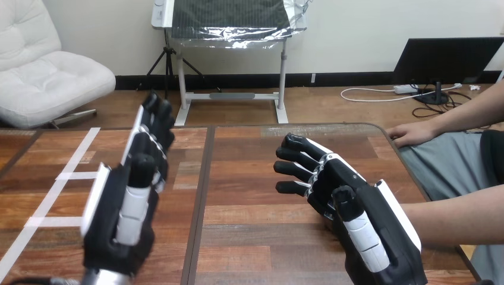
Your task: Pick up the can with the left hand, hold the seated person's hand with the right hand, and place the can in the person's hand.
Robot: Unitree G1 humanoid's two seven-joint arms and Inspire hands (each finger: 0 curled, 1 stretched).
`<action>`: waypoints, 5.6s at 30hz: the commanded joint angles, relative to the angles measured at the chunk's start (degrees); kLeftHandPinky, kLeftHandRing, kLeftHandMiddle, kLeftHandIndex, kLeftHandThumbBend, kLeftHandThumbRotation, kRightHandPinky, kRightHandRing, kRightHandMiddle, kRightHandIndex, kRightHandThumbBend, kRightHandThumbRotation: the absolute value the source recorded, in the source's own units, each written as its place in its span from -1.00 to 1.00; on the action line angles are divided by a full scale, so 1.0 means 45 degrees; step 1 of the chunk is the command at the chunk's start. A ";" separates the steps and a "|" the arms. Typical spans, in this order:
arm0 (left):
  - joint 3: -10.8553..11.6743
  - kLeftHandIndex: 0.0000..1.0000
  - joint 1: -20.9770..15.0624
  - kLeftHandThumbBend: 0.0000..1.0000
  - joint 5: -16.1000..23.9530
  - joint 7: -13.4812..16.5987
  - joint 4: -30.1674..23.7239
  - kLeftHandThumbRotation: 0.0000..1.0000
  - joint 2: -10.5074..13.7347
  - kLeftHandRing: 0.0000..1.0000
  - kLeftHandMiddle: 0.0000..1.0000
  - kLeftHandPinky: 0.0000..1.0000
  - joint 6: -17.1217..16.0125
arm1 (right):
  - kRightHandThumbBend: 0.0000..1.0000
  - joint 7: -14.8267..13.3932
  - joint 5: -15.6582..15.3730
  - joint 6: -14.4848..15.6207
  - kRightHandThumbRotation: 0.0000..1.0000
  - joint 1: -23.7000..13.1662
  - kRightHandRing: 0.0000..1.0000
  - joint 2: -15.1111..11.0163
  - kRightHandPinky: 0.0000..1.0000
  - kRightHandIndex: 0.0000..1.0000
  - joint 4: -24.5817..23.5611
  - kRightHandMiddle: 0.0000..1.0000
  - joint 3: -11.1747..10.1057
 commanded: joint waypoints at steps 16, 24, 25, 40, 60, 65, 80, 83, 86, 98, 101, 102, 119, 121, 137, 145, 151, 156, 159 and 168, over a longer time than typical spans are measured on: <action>0.1412 0.92 -0.2521 0.41 0.0581 0.0623 0.1556 0.77 0.0623 0.94 0.97 0.79 -0.1297 | 0.87 -0.0019 0.0100 -0.0202 0.64 -0.0627 0.64 0.0108 0.49 0.67 -0.0325 0.68 -0.0034; 0.2025 0.89 -0.3428 0.42 0.0886 0.0769 0.2912 0.78 0.1127 0.91 0.96 0.60 -0.2151 | 0.86 -0.0016 0.0094 -0.0219 0.64 -0.0643 0.64 0.0103 0.48 0.67 -0.0360 0.67 -0.0033; 0.2064 0.90 -0.3493 0.44 0.0929 0.0795 0.3016 0.79 0.1166 0.92 0.97 0.63 -0.2210 | 0.86 -0.0016 0.0091 -0.0212 0.65 -0.0646 0.64 0.0099 0.48 0.66 -0.0367 0.67 -0.0034; 0.2659 0.98 -0.4561 0.65 0.1423 0.1082 0.4154 0.73 0.2270 1.00 1.00 0.98 -0.1971 | 0.90 -0.0010 0.0130 -0.0165 0.67 -0.0701 0.65 0.0090 0.49 0.66 -0.0432 0.67 -0.0038; 0.2694 1.00 -0.6181 0.38 0.2853 0.1547 0.6472 0.38 0.3802 1.00 1.00 1.00 -0.1334 | 0.89 0.0017 0.0186 -0.0105 0.65 -0.0763 0.64 0.0097 0.51 0.65 -0.0469 0.66 0.0012; 0.2582 1.00 -0.6693 0.44 0.3370 0.1710 0.7347 0.32 0.4175 1.00 1.00 0.99 -0.1012 | 0.89 0.0050 0.0218 -0.0152 0.65 -0.0826 0.63 0.0087 0.50 0.65 -0.0406 0.66 -0.0029; 0.1934 1.00 -0.8117 0.38 0.4625 0.1801 1.0376 0.28 0.4899 0.99 1.00 0.89 -0.1395 | 0.91 0.0046 0.0162 -0.0005 0.66 -0.0947 0.64 0.0012 0.50 0.65 -0.0442 0.66 -0.0045; 0.1713 0.99 -0.8402 0.36 0.5038 0.1936 1.0951 0.28 0.5101 0.97 1.00 0.83 -0.1375 | 0.92 0.0017 0.0142 0.0075 0.66 -0.0959 0.64 0.0002 0.50 0.65 -0.0492 0.65 -0.0040; 0.1496 0.98 -0.8680 0.36 0.5363 0.2019 1.1473 0.27 0.5260 0.95 1.00 0.80 -0.1221 | 0.90 0.0036 0.0167 0.0082 0.67 -0.0981 0.64 -0.0003 0.50 0.64 -0.0512 0.65 -0.0036; 0.0977 0.99 -0.9429 0.35 0.5855 0.2136 1.2702 0.21 0.5526 0.95 1.00 0.76 -0.0798 | 0.88 0.0117 0.0303 0.0104 0.66 -0.1106 0.64 0.0025 0.49 0.64 -0.0429 0.65 -0.0098; 0.0841 1.00 -0.9632 0.36 0.6013 0.2202 1.3076 0.20 0.5605 0.95 1.00 0.76 -0.0673 | 0.88 0.0131 0.0307 0.0084 0.66 -0.1129 0.64 0.0035 0.49 0.64 -0.0393 0.65 -0.0113; 0.0810 1.00 -0.9683 0.38 0.6052 0.2217 1.3163 0.20 0.5621 0.95 1.00 0.76 -0.0646 | 0.88 0.0134 0.0305 0.0075 0.66 -0.1138 0.64 0.0037 0.49 0.65 -0.0381 0.66 -0.0116; 0.0022 1.00 -1.0504 0.72 0.6698 0.2301 1.4265 0.04 0.5852 0.97 1.00 0.80 0.0243 | 0.89 0.0117 0.0270 0.0080 0.66 -0.1199 0.64 0.0028 0.49 0.64 -0.0382 0.65 -0.0159; -0.0064 1.00 -1.0565 0.75 0.6735 0.2283 1.4353 0.03 0.5860 0.96 1.00 0.80 0.0315 | 0.89 0.0134 0.0267 0.0023 0.66 -0.1214 0.64 0.0030 0.49 0.64 -0.0344 0.65 -0.0173; -0.0573 1.00 -1.0942 0.99 0.7041 0.2451 1.5075 -0.03 0.5872 0.94 1.00 0.75 0.0861 | 0.90 0.0232 0.0341 -0.0094 0.64 -0.1227 0.61 0.0051 0.39 0.64 -0.0281 0.64 -0.0269; -0.0775 1.00 -1.1029 0.99 0.7130 0.2483 1.5272 -0.02 0.5884 0.94 1.00 0.75 0.0988 | 0.89 0.0220 0.0319 -0.0106 0.65 -0.1180 0.62 0.0044 0.33 0.64 -0.0327 0.65 -0.0306; -0.0936 1.00 -1.1073 0.97 0.7184 0.2474 1.5330 0.00 0.5892 0.95 1.00 0.77 0.1041 | 0.89 0.0224 0.0325 -0.0135 0.64 -0.1151 0.62 0.0047 0.32 0.64 -0.0341 0.65 -0.0324; -0.1080 1.00 -1.1145 0.98 0.7326 0.2477 1.5449 0.03 0.5904 0.93 1.00 0.76 0.1151 | 0.88 0.0248 0.0336 -0.0138 0.64 -0.1145 0.62 0.0020 0.31 0.64 -0.0344 0.65 -0.0344; -0.1164 1.00 -1.1169 0.99 0.7456 0.2454 1.5441 0.06 0.5909 0.91 0.99 0.73 0.1287 | 0.88 0.0239 0.0345 -0.0157 0.64 -0.1168 0.62 0.0044 0.31 0.63 -0.0331 0.64 -0.0343; -0.1707 0.98 -1.1264 1.00 0.8021 0.2319 1.5323 0.16 0.6018 0.77 0.89 0.51 0.1893 | 0.89 0.0203 0.0382 -0.0110 0.64 -0.1115 0.61 0.0066 0.30 0.63 -0.0402 0.64 -0.0344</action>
